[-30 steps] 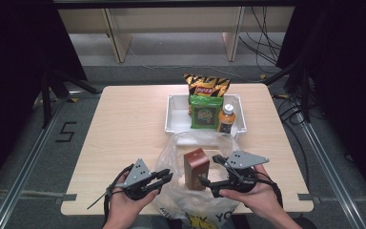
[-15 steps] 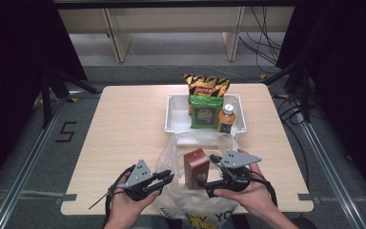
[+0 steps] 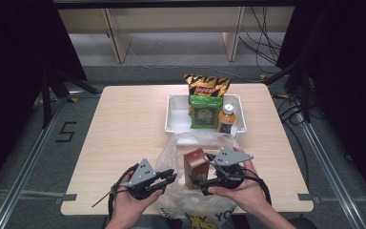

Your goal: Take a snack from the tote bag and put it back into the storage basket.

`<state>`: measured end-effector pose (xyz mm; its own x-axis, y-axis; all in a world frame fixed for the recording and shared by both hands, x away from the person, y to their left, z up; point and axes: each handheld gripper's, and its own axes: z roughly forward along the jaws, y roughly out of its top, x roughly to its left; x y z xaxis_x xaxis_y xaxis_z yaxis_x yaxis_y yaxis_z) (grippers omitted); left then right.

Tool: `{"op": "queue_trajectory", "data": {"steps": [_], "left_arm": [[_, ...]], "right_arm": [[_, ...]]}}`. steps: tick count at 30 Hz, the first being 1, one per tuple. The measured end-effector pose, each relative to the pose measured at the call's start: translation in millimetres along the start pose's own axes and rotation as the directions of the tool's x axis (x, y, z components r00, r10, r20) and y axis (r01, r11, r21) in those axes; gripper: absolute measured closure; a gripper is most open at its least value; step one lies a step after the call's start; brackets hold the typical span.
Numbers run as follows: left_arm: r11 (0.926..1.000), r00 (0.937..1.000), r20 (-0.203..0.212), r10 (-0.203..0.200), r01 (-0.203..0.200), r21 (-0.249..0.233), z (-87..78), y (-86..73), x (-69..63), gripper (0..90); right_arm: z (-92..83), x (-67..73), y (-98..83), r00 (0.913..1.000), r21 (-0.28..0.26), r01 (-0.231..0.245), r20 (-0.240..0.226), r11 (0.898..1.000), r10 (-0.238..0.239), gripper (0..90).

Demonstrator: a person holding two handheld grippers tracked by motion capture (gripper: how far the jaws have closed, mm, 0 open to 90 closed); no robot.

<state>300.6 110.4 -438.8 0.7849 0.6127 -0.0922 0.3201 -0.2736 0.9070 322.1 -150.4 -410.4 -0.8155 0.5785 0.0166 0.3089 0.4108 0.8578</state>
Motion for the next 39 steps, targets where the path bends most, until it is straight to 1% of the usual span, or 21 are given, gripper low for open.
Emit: {"op": "queue_trajectory", "data": {"steps": [1, 2, 3, 4, 6, 7, 8, 9, 10, 13, 15, 17, 18, 19, 21, 22, 23, 30, 31, 32, 39], "left_arm": [[0.9999, 0.9999, 0.014, 0.010, -0.010, -0.004, 1.0, 0.2, 0.6, 76.9], [0.9999, 0.9999, 0.012, 0.010, -0.009, -0.007, 1.3, 0.1, 0.1, 76.9], [1.0000, 0.9999, 0.010, 0.003, -0.003, -0.007, 1.3, -0.1, -0.6, 76.9], [0.9998, 0.9998, 0.008, -0.020, 0.020, -0.008, 1.6, -0.7, -1.9, 76.9], [1.0000, 1.0000, 0.001, 0.003, -0.003, -0.001, 1.2, -0.2, -1.5, 76.9], [1.0000, 1.0000, 0.000, 0.003, -0.003, 0.000, 1.4, -0.2, -1.7, 76.9], [1.0000, 1.0000, 0.001, 0.003, -0.003, 0.001, 1.5, -0.3, -1.9, 76.9], [1.0000, 1.0000, 0.000, 0.005, -0.005, 0.001, 1.4, -0.3, -1.7, 76.9], [1.0000, 1.0000, 0.000, 0.005, -0.005, 0.001, 1.1, -0.4, -1.4, 76.8], [1.0000, 1.0000, -0.006, 0.005, -0.005, 0.001, -0.7, -0.9, 0.8, 76.8], [0.9999, 0.9999, -0.008, 0.013, -0.013, 0.003, -2.2, -1.5, 2.9, 76.8], [1.0000, 0.9999, -0.015, 0.003, -0.003, 0.003, -3.5, -2.8, 3.7, 76.7], [1.0000, 0.9999, -0.012, -0.009, 0.009, -0.001, -3.8, -3.6, 4.1, 76.7], [1.0000, 1.0000, -0.008, 0.005, -0.005, 0.000, -4.3, -3.6, 5.6, 76.7], [1.0000, 0.9997, -0.025, -0.008, 0.008, 0.001, -5.5, -4.0, 4.7, 76.7], [1.0000, 0.9998, -0.022, -0.004, 0.004, 0.000, -5.7, -4.0, 5.1, 76.7], [1.0000, 0.9998, -0.018, 0.004, -0.004, 0.000, -5.9, -3.8, 5.7, 76.7], [1.0000, 0.9999, -0.012, -0.005, 0.005, -0.001, -5.4, -5.7, 7.0, 76.6], [0.9999, 0.9998, -0.016, -0.013, 0.013, 0.000, -5.3, -6.1, 6.7, 76.6], [0.9999, 0.9997, -0.023, -0.009, 0.009, 0.005, -5.8, -6.2, 6.7, 76.6], [0.9999, 0.9996, -0.026, -0.011, 0.011, 0.009, -6.1, -7.5, 7.2, 76.5]], "right_arm": [[0.0, 2.1, -0.4, 0.9997, 0.014, -0.023, 0.004, 1.000, 0.023, 14.0], [1.9, 3.5, -0.5, 0.9991, -0.009, -0.037, 0.022, 0.999, 0.038, 13.5], [1.6, 1.9, 0.0, 0.9999, 0.005, -0.001, 0.012, 1.000, 0.001, 13.2], [2.0, 5.2, 0.2, 0.9991, 0.019, -0.042, 0.007, 0.999, 0.042, 13.5], [3.2, 6.2, 0.1, 0.9994, 0.021, -0.036, 0.001, 0.999, 0.036, 14.1], [4.0, 4.9, 0.5, 0.9999, 0.011, -0.006, 0.012, 1.000, 0.006, 14.6], [4.5, 7.5, 0.3, 0.9992, 0.020, -0.040, 0.004, 0.999, 0.040, 14.6], [5.7, 6.5, -0.2, 0.9990, 0.002, -0.034, 0.027, 0.999, 0.034, 14.7], [5.2, 5.6, -0.6, 0.9995, 0.021, -0.018, 0.027, 1.000, 0.017, 14.9], [6.0, 9.1, 0.2, 0.9977, 0.031, -0.061, 0.032, 0.998, 0.060, 15.2], [8.1, 7.7, -0.6, 0.9987, 0.030, -0.020, 0.047, 0.999, 0.018, 15.1], [9.9, 9.6, 0.4, 0.9979, 0.031, -0.048, 0.045, 0.998, 0.047, 15.0], [10.8, 8.0, 0.3, 0.9976, 0.016, -0.014, 0.068, 1.000, 0.013, 15.0], [11.7, 9.4, 0.0, 0.9965, 0.014, -0.031, 0.078, 0.999, 0.030, 15.0], [12.2, 10.8, 0.8, 0.9963, 0.020, -0.049, 0.071, 0.999, 0.048, 15.0], [11.7, 9.5, 0.8, 0.9976, 0.032, -0.021, 0.066, 0.999, 0.019, 15.0], [12.0, 12.8, 1.4, 0.9962, 0.027, -0.053, 0.071, 0.998, 0.051, 15.0], [16.9, 15.4, -0.1, 0.9968, 0.042, -0.048, 0.065, 0.998, 0.046, 14.9], [18.6, 14.0, -0.8, 0.9967, 0.028, -0.023, 0.079, 0.999, 0.021, 14.9], [18.5, 14.7, -0.6, 0.9963, 0.038, -0.041, 0.077, 0.998, 0.038, 15.0], [19.6, 15.0, -0.3, 0.9946, 0.032, -0.046, 0.095, 0.998, 0.043, 15.8]]}}
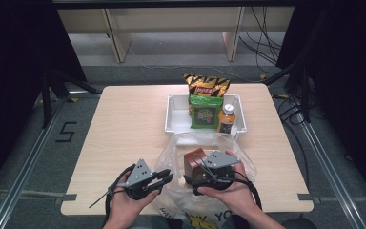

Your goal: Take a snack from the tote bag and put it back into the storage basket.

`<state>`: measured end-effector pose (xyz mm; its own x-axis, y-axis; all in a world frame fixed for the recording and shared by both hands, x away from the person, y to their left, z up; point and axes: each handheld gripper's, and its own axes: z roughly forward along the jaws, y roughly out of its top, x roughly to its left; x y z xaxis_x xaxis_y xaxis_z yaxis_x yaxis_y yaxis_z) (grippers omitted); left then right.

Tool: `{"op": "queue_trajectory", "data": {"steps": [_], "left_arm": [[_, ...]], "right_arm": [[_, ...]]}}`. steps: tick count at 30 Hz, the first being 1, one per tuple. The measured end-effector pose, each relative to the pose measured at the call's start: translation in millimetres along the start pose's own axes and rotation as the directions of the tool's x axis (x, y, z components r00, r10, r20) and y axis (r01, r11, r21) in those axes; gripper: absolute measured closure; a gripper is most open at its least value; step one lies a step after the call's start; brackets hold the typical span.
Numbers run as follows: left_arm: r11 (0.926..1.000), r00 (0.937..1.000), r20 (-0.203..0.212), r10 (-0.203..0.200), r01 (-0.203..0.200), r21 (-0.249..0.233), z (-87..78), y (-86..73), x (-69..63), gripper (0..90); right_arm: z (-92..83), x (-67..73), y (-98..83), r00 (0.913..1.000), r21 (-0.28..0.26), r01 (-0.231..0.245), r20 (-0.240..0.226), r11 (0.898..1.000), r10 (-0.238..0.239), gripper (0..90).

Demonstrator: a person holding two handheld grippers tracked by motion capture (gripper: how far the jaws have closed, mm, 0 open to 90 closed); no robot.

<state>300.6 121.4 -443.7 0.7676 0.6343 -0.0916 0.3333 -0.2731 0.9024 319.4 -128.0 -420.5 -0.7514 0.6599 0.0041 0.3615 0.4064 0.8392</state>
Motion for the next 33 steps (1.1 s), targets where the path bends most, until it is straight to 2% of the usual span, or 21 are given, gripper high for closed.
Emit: {"op": "queue_trajectory", "data": {"steps": [3, 4, 5, 6, 7, 9, 11, 12, 14, 18, 20, 23, 27, 28, 29, 30, 33], "left_arm": [[1.0000, 1.0000, 0.003, 0.009, -0.009, 0.001, -0.4, 0.2, 0.5, 76.5], [1.0000, 1.0000, 0.002, 0.009, -0.009, 0.001, -0.5, 0.2, 0.6, 76.5], [0.9998, 0.9998, 0.000, -0.022, 0.022, 0.000, -0.3, -0.6, -1.1, 76.4], [1.0000, 1.0000, 0.001, 0.001, -0.001, 0.001, -0.6, -0.2, 0.3, 76.4], [1.0000, 1.0000, 0.002, 0.006, -0.006, 0.001, -0.6, -0.2, 0.8, 76.5], [1.0000, 1.0000, 0.002, 0.004, -0.004, 0.000, -0.8, -0.4, 1.0, 76.5], [1.0000, 1.0000, -0.002, -0.006, 0.006, 0.000, -0.9, -0.7, 0.7, 76.4], [1.0000, 1.0000, 0.001, 0.003, -0.003, 0.001, -0.8, -0.6, 1.2, 76.4], [1.0000, 1.0000, -0.004, -0.008, 0.008, 0.000, -0.9, -0.9, 0.3, 76.2], [1.0000, 1.0000, -0.002, -0.004, 0.004, 0.005, -0.4, -1.5, 0.7, 76.1], [1.0000, 0.9999, 0.012, 0.000, 0.000, 0.003, 0.6, -1.8, 1.6, 76.1], [1.0000, 1.0000, -0.001, -0.007, 0.007, 0.006, 0.6, -2.5, 1.1, 75.9], [0.9999, 0.9999, -0.004, -0.012, 0.012, 0.005, 0.2, -2.8, 1.4, 75.8], [0.9999, 0.9999, -0.004, -0.012, 0.012, 0.005, 0.2, -2.8, 1.4, 75.8], [0.9999, 0.9999, -0.004, -0.012, 0.012, 0.006, 0.3, -2.8, 1.5, 75.7], [0.9999, 0.9999, -0.004, -0.012, 0.012, 0.007, 0.4, -2.9, 1.4, 75.7], [0.9999, 1.0000, 0.001, 0.004, -0.004, 0.011, 0.9, -3.0, 1.9, 75.4]], "right_arm": [[1.4, -1.0, 0.6, 0.9997, -0.008, 0.021, 0.011, 1.000, -0.021, 16.0], [1.4, -0.7, 0.8, 0.9998, -0.008, 0.014, 0.011, 1.000, -0.013, 16.3], [1.2, -0.7, 1.0, 0.9998, -0.005, 0.014, 0.012, 1.000, -0.014, 16.6], [1.5, 0.1, 0.8, 0.9999, -0.005, 0.003, 0.010, 1.000, -0.003, 16.6], [2.6, 1.1, 0.4, 0.9998, -0.017, 0.000, 0.018, 1.000, 0.000, 16.6], [2.3, 1.6, 0.3, 0.9999, -0.003, 0.009, 0.014, 1.000, -0.009, 16.7], [4.2, 3.0, -0.5, 0.9998, -0.012, -0.001, 0.018, 1.000, 0.002, 17.1], [4.7, 1.5, -0.5, 0.9996, -0.015, 0.019, 0.020, 1.000, -0.019, 17.4], [5.0, 1.4, -0.6, 0.9996, -0.011, 0.016, 0.023, 1.000, -0.016, 18.9], [3.7, 1.5, -1.4, 0.9994, -0.007, -0.003, 0.035, 1.000, 0.004, 25.0], [3.8, 1.1, -2.2, 0.9989, -0.020, -0.010, 0.045, 1.000, 0.010, 25.5], [2.7, 1.5, -3.1, 0.9989, -0.020, -0.018, 0.043, 1.000, 0.019, 26.9], [-0.2, -0.1, -4.4, 0.9987, -0.039, -0.007, 0.049, 0.999, 0.009, 35.4], [-1.7, -0.7, -4.7, 0.9990, -0.031, -0.011, 0.044, 0.999, 0.012, 36.0], [-1.4, -2.3, -5.2, 0.9989, -0.039, 0.011, 0.047, 0.999, -0.009, 36.2], [-1.7, -2.4, -5.6, 0.9990, -0.043, -0.009, 0.044, 0.999, 0.011, 36.4], [-1.6, -3.0, -5.7, 0.9990, -0.045, 0.002, 0.044, 0.999, 0.000, 35.9]]}}
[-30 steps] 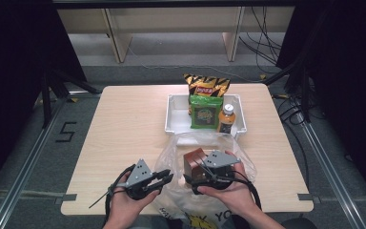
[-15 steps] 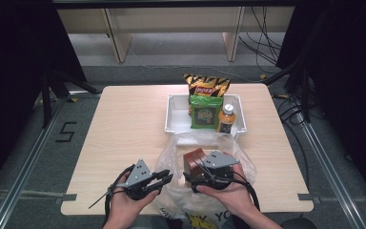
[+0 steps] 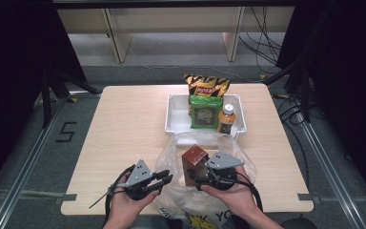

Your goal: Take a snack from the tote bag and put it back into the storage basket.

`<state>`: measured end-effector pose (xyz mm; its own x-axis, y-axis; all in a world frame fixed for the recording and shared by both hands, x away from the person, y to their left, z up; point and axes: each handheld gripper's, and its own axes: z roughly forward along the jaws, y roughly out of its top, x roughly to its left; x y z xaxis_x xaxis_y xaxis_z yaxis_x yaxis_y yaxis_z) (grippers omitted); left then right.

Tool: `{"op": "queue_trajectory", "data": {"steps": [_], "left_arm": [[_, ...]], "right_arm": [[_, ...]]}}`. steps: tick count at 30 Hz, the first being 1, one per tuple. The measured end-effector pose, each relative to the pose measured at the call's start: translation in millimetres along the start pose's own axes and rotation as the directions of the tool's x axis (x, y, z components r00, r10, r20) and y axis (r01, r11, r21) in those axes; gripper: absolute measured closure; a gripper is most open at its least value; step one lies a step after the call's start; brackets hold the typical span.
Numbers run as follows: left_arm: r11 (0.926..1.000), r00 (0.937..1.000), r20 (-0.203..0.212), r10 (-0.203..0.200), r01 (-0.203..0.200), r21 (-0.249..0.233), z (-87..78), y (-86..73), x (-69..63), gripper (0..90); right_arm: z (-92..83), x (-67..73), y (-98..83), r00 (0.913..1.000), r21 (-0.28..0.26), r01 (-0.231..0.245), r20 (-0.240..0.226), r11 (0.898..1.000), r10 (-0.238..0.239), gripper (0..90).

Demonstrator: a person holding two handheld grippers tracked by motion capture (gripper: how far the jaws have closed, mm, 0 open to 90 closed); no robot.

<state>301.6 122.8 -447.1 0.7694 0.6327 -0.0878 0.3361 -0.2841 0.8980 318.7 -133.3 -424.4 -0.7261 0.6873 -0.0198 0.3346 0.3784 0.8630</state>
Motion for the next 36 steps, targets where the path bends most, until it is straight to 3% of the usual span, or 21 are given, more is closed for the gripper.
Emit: {"op": "queue_trajectory", "data": {"steps": [3, 5, 6, 11, 15, 16, 22, 24, 25, 28, 29, 30, 31, 32, 33, 36], "left_arm": [[0.9999, 0.9999, -0.005, -0.013, 0.013, -0.001, -0.4, 0.2, -0.6, 75.3], [0.9999, 0.9999, -0.005, -0.013, 0.013, -0.003, -0.6, 0.1, -0.4, 75.2], [0.9999, 0.9999, -0.005, -0.013, 0.013, -0.003, -0.7, 0.0, -0.3, 75.2], [0.9999, 0.9999, -0.004, -0.011, 0.011, -0.001, -0.4, -0.4, -0.2, 74.9], [1.0000, 0.9999, -0.006, -0.010, 0.010, -0.001, -0.9, -0.4, -0.4, 74.5], [1.0000, 0.9999, -0.007, -0.010, 0.010, 0.001, -0.9, -0.4, -0.2, 74.5], [1.0000, 1.0000, -0.007, -0.006, 0.006, 0.001, -1.1, -0.5, 0.3, 74.1], [1.0000, 1.0000, -0.006, -0.004, 0.004, -0.002, -0.8, -0.8, 1.0, 74.0], [1.0000, 0.9999, -0.008, -0.008, 0.008, -0.001, -0.6, -1.1, 0.8, 73.9], [0.9999, 0.9999, -0.009, -0.013, 0.013, 0.001, 0.4, -1.7, 0.4, 73.6], [0.9998, 0.9998, -0.011, -0.019, 0.019, 0.003, 0.5, -1.8, 0.0, 73.4], [1.0000, 0.9999, -0.009, -0.009, 0.009, 0.004, 0.5, -1.6, 0.6, 73.3], [0.9999, 0.9999, -0.010, -0.012, 0.012, 0.003, 0.7, -1.7, 0.5, 73.2], [0.9999, 0.9998, -0.011, -0.013, 0.013, 0.003, 0.7, -1.7, 0.6, 73.1], [0.9999, 0.9998, -0.012, -0.015, 0.015, 0.002, 0.7, -1.8, 0.8, 72.9], [0.9999, 0.9999, -0.010, -0.011, 0.011, 0.000, 0.8, -1.8, 1.2, 71.9]], "right_arm": [[1.6, -0.1, 0.9, 0.9998, 0.015, 0.003, -0.017, 1.000, -0.002, 33.8], [3.7, -1.5, 1.1, 0.9993, 0.006, 0.035, -0.017, 0.999, -0.035, 35.2], [3.4, 0.1, 1.4, 0.9998, 0.013, 0.007, -0.019, 1.000, -0.006, 35.4], [4.4, -1.0, 1.1, 0.9997, 0.011, 0.014, -0.020, 1.000, -0.014, 36.1], [3.8, -1.0, 0.5, 0.9996, 0.006, -0.013, -0.027, 1.000, 0.013, 36.7], [3.9, -2.5, 0.3, 0.9996, 0.005, 0.008, -0.028, 1.000, -0.008, 37.0], [3.3, -4.8, -0.4, 0.9995, -0.011, 0.005, -0.030, 1.000, -0.005, 38.0], [1.7, -2.8, -0.8, 0.9987, 0.002, -0.032, -0.040, 0.999, 0.032, 38.1], [1.4, -5.2, -0.4, 0.9993, -0.003, -0.007, -0.036, 1.000, 0.007, 38.1], [-0.4, -5.5, -0.4, 0.9988, -0.002, -0.031, -0.037, 1.000, 0.031, 38.2], [-1.0, -8.4, -0.6, 0.9993, 0.009, 0.003, -0.038, 1.000, -0.002, 38.2], [-1.4, -8.1, 0.2, 0.9993, 0.002, -0.023, -0.030, 1.000, 0.023, 38.2], [-2.6, -10.0, 0.9, 0.9996, 0.001, 0.005, -0.029, 1.000, -0.005, 38.2], [-3.7, -10.3, 1.6, 0.9991, 0.005, 0.000, -0.042, 1.000, 0.000, 38.2], [-4.7, -8.3, 2.3, 0.9985, 0.001, -0.035, -0.041, 0.999, 0.035, 38.2], [-6.0, -11.9, 6.2, 0.9996, -0.029, -0.009, -0.025, 1.000, 0.008, 38.2]]}}
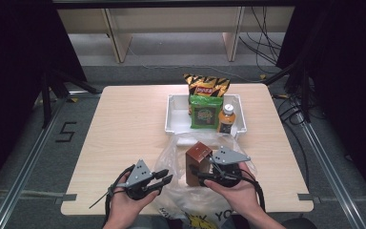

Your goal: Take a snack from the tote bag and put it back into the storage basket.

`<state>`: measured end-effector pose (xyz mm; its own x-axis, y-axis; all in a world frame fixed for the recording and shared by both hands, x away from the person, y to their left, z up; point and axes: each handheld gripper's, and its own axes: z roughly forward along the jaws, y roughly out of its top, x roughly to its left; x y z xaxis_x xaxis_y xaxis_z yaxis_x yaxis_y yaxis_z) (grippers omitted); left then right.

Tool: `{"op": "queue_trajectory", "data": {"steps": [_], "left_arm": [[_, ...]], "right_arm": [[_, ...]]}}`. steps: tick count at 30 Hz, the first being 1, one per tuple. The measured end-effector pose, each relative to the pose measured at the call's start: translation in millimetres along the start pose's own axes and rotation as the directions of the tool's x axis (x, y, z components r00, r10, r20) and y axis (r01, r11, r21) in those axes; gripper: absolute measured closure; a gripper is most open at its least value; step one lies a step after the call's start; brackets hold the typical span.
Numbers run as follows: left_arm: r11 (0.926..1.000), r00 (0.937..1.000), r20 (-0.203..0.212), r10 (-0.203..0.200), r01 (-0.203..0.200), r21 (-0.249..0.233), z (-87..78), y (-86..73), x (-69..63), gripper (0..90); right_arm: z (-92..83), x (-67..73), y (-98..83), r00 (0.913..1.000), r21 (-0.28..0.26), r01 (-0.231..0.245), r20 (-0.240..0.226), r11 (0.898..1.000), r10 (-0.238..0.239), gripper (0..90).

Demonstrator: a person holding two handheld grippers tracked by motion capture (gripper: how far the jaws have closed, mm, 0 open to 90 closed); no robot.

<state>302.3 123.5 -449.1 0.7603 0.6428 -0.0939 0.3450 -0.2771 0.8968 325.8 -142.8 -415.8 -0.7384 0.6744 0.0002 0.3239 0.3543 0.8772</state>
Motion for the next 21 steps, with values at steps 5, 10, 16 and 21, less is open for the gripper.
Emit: {"op": "queue_trajectory", "data": {"steps": [5, 10, 16, 21], "left_arm": [[0.9998, 0.9999, -0.001, -0.016, 0.016, -0.009, -0.3, -0.3, 0.0, 70.0], [0.9998, 0.9997, -0.012, -0.019, 0.019, -0.005, -1.9, -0.2, 1.3, 68.2], [0.9997, 0.9997, -0.012, -0.022, 0.022, -0.008, -1.0, -0.5, 2.2, 67.5], [0.9997, 0.9998, -0.004, -0.020, 0.020, -0.011, -0.7, -0.7, 4.0, 67.3]], "right_arm": [[-5.8, -1.7, 5.3, 0.9997, 0.003, -0.018, -0.017, 1.000, 0.018, 38.3], [-8.8, -7.0, 12.5, 0.9995, -0.028, -0.026, -0.017, 0.999, 0.026, 38.4], [-11.6, -10.7, 20.9, 0.9988, -0.054, -0.043, -0.027, 0.998, 0.041, 38.4], [-15.0, -12.9, 26.0, 0.9984, -0.049, -0.049, -0.033, 0.998, 0.047, 38.4]]}}
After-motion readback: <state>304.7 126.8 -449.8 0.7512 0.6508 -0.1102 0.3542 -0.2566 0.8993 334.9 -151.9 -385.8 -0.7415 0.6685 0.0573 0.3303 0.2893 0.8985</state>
